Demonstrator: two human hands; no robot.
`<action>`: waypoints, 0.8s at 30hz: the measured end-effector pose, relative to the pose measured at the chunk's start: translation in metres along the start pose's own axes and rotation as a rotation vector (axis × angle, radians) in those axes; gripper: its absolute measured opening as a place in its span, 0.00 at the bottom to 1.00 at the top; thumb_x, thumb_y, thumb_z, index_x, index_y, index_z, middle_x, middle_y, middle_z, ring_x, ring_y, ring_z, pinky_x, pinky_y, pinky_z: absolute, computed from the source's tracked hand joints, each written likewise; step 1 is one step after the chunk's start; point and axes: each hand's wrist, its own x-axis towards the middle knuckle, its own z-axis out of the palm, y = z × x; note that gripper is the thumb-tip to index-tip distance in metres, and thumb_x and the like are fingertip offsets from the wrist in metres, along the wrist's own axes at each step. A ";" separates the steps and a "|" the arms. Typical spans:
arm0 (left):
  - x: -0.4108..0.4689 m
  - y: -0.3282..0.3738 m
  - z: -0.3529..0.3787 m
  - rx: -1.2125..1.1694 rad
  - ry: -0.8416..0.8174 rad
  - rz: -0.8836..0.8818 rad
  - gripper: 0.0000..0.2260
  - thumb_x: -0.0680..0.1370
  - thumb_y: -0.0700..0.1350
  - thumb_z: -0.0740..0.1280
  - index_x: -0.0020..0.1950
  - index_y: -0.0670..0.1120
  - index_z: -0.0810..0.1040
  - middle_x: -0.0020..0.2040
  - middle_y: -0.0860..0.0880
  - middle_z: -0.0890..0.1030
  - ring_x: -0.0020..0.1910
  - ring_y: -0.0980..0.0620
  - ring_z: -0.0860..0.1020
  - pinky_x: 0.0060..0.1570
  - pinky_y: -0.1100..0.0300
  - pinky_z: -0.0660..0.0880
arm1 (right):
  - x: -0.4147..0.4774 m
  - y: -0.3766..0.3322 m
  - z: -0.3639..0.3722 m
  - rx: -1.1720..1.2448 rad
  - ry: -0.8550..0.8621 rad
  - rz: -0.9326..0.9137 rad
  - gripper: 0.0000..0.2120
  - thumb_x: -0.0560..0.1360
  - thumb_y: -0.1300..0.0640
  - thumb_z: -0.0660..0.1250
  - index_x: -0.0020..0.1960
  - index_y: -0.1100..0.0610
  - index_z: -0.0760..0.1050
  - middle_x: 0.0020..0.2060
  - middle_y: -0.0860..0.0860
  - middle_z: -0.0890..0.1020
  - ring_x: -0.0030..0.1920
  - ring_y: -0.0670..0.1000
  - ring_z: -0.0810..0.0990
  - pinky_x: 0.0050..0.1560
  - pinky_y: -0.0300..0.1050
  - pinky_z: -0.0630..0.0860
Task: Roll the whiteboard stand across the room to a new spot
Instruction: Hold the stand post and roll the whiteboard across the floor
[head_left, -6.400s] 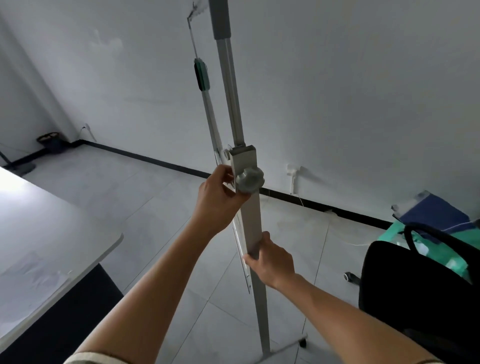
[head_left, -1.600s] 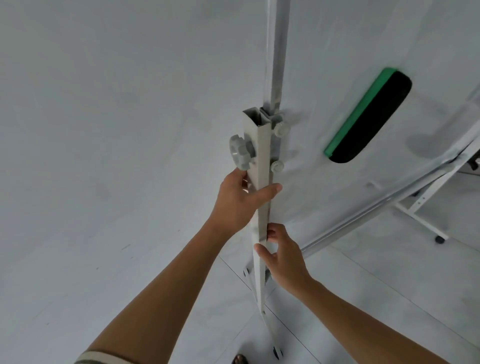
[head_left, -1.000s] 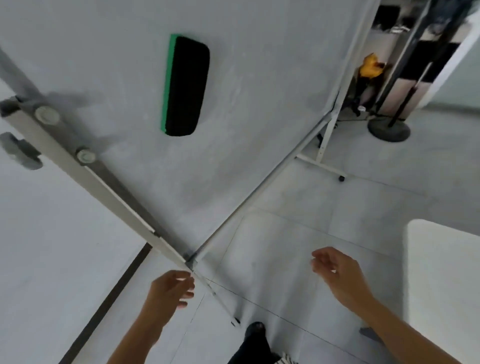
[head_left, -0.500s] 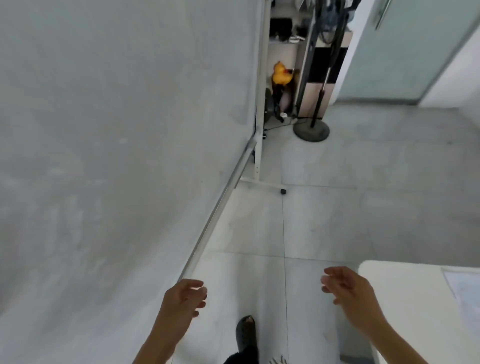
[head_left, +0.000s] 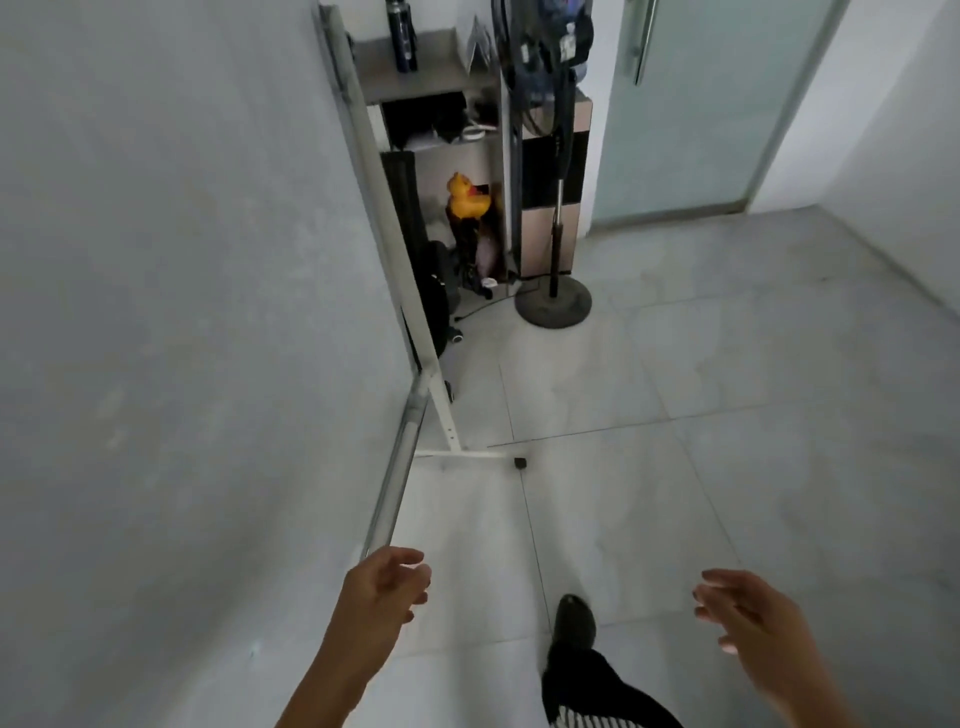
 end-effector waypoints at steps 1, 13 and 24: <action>0.022 0.014 0.007 0.004 0.013 -0.003 0.05 0.74 0.41 0.71 0.49 0.45 0.80 0.39 0.43 0.86 0.40 0.46 0.84 0.41 0.55 0.77 | 0.027 -0.011 -0.002 0.007 0.004 0.005 0.05 0.73 0.66 0.69 0.46 0.57 0.79 0.31 0.47 0.86 0.37 0.52 0.86 0.33 0.48 0.77; 0.238 0.179 0.074 -0.029 0.028 0.031 0.03 0.76 0.37 0.69 0.48 0.43 0.80 0.40 0.40 0.84 0.40 0.44 0.83 0.39 0.56 0.76 | 0.279 -0.206 0.023 -0.077 -0.117 -0.152 0.07 0.73 0.61 0.70 0.46 0.50 0.79 0.35 0.46 0.86 0.36 0.43 0.85 0.38 0.43 0.76; 0.397 0.262 0.075 -0.210 0.252 -0.123 0.10 0.66 0.46 0.72 0.45 0.44 0.81 0.37 0.39 0.85 0.37 0.44 0.81 0.38 0.54 0.74 | 0.488 -0.356 0.116 -0.265 -0.381 -0.243 0.06 0.72 0.59 0.72 0.45 0.48 0.79 0.35 0.47 0.86 0.38 0.46 0.84 0.42 0.47 0.79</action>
